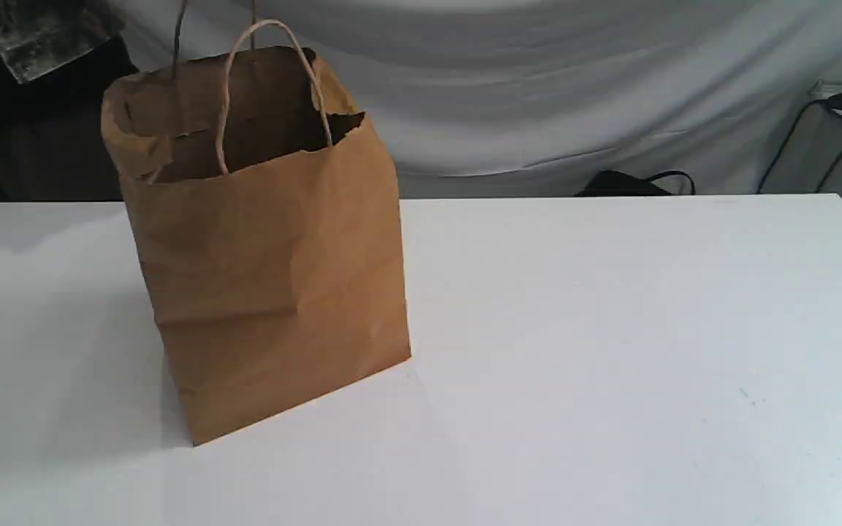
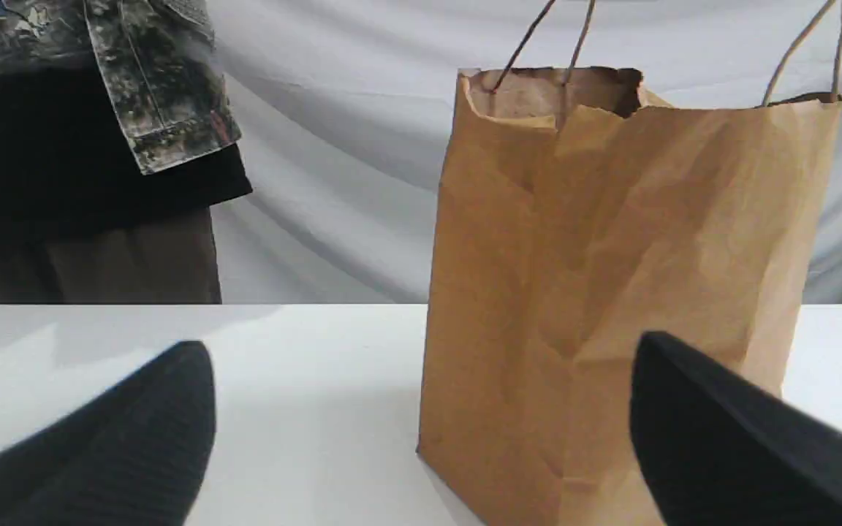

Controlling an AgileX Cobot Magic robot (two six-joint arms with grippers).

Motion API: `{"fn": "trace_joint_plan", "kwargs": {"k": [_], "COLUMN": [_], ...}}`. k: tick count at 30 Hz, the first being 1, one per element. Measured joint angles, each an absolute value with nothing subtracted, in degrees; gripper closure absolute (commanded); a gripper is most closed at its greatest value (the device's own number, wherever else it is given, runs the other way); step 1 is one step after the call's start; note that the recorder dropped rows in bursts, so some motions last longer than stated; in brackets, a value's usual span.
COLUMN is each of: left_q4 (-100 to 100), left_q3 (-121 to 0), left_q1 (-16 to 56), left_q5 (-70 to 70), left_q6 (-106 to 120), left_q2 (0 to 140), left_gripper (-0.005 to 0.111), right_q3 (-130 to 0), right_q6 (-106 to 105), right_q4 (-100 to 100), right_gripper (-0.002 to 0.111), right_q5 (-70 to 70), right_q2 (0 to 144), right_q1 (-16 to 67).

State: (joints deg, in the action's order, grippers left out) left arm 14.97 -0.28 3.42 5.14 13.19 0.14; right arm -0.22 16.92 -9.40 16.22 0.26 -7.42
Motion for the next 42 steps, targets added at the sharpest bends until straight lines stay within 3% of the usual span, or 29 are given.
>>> {"fn": "trace_joint_plan", "kwargs": {"k": [3, 4, 42], "left_q4": [13.8, 13.5, 13.1], "left_q3": [-0.3, -0.3, -0.3], "left_q1": [3.4, 3.4, 3.4], "left_q5": [5.8, 6.3, 9.7], "left_q6": [13.3, 13.3, 13.5], "left_q2": [0.1, 0.1, 0.1], "left_gripper": [0.100, 0.106, 0.107], "right_q3": [-0.2, -0.2, -0.2], "right_q6": [16.9, 16.9, 17.1], "right_q4": [-9.4, -9.4, -9.4], "right_gripper": [0.108, 0.108, 0.108], "right_q5": [16.2, 16.2, 16.2], "right_q2": [0.3, 0.3, 0.3], "right_q1": [-7.4, -7.4, -7.4]}}
